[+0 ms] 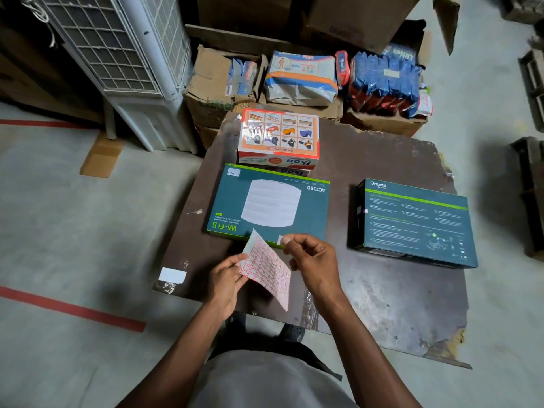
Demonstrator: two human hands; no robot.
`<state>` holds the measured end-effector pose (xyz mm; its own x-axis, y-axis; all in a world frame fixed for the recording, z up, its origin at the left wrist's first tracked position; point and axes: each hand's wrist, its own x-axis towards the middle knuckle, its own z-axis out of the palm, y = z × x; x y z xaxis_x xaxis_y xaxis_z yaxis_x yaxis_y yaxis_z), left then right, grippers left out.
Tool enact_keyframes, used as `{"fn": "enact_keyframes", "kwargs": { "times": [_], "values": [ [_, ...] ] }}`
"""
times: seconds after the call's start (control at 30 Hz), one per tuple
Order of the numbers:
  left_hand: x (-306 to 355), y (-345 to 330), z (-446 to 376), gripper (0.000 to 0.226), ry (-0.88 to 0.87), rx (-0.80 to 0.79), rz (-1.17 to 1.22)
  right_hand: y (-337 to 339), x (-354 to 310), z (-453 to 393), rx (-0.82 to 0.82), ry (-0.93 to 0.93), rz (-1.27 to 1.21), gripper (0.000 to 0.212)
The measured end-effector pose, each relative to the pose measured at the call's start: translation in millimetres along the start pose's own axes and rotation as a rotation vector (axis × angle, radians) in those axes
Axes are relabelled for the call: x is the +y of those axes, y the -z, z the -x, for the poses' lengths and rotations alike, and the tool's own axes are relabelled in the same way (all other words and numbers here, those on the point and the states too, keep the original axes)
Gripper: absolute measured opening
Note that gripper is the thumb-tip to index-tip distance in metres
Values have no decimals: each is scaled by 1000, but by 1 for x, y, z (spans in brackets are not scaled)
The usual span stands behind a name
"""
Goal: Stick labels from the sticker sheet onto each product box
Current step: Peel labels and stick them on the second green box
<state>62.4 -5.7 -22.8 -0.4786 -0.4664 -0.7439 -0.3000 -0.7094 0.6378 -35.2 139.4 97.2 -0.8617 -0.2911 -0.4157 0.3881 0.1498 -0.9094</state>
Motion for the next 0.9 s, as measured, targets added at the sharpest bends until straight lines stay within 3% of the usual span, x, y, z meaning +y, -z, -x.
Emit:
{"fn": "enact_keyframes", "kwargs": {
  "times": [0.3, 0.57, 0.77, 0.83, 0.9],
  "values": [
    [-48, 19, -50, 46, 147, 242, -144, 1, 20, -5, 39, -33, 93, 9],
    [-49, 23, -53, 26, 52, 283, -458, -3, 27, -10, 48, -51, 120, 8],
    [-17, -3, -18, 30, -41, 260, -1085, 1, 26, -12, 19, -57, 78, 10],
    [0, -17, -2, 32, -139, 194, -941, 3, 28, -13, 10, -40, 83, 10],
    [20, -35, 16, 32, -25, 17, -598, 5, 28, -14, -8, -10, 75, 10]
  ]
}}
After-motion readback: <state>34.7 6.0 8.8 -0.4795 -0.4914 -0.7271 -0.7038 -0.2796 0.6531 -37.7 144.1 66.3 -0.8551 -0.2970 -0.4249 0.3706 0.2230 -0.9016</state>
